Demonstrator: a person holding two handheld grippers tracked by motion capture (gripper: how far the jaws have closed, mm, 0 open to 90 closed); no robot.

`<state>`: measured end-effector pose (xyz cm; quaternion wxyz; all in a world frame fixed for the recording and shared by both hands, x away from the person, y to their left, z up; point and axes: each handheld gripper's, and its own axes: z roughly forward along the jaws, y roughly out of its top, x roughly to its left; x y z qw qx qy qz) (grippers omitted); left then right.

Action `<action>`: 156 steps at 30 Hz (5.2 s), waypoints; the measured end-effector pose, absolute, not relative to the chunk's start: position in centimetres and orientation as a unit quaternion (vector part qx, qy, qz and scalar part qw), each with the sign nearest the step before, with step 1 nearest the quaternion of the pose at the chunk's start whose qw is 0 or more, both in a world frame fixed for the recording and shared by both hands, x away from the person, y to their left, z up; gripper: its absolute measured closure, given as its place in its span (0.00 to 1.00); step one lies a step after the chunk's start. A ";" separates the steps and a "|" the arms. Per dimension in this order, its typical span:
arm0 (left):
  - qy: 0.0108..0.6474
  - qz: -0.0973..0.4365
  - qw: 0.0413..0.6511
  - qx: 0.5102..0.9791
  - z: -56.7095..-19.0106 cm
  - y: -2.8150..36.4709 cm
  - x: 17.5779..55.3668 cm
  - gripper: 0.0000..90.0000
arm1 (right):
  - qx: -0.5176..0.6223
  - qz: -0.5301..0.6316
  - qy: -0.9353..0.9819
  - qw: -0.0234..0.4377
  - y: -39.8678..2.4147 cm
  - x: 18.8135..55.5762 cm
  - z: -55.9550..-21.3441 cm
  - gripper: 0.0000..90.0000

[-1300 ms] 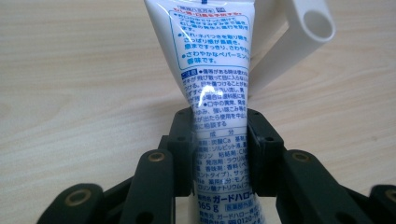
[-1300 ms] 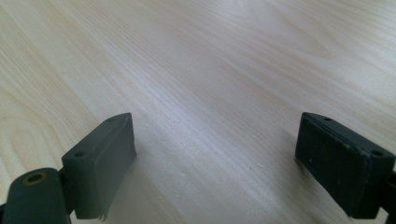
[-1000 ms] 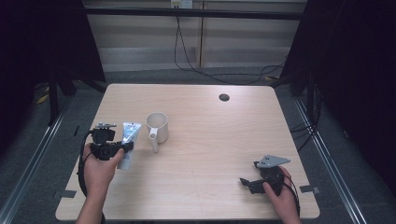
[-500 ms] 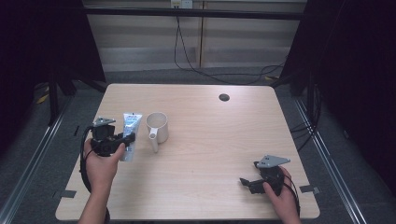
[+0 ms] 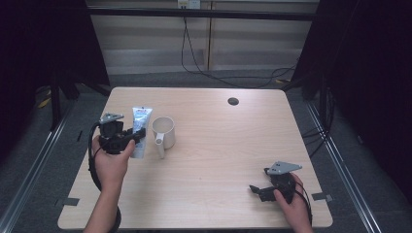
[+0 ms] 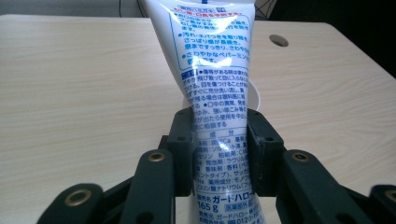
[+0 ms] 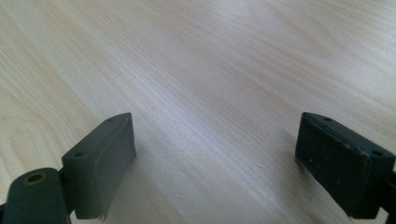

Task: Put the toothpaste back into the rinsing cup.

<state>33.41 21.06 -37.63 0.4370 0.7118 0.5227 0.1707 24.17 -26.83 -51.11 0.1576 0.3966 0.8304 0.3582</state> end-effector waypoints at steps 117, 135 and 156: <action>0.506 0.209 0.465 0.696 -40.6 14.8 42.0 0.72 | 0.396 0.357 0.831 0.159 -26.8 24.1 -51.1 0.13; 0.505 0.210 0.456 0.702 -41.3 14.7 41.5 0.71 | 0.396 0.358 0.831 0.159 -26.8 24.1 -51.1 0.13; 0.510 0.203 0.442 0.709 -41.6 15.2 40.9 0.69 | 0.396 0.358 0.831 0.159 -26.8 24.1 -51.1 0.13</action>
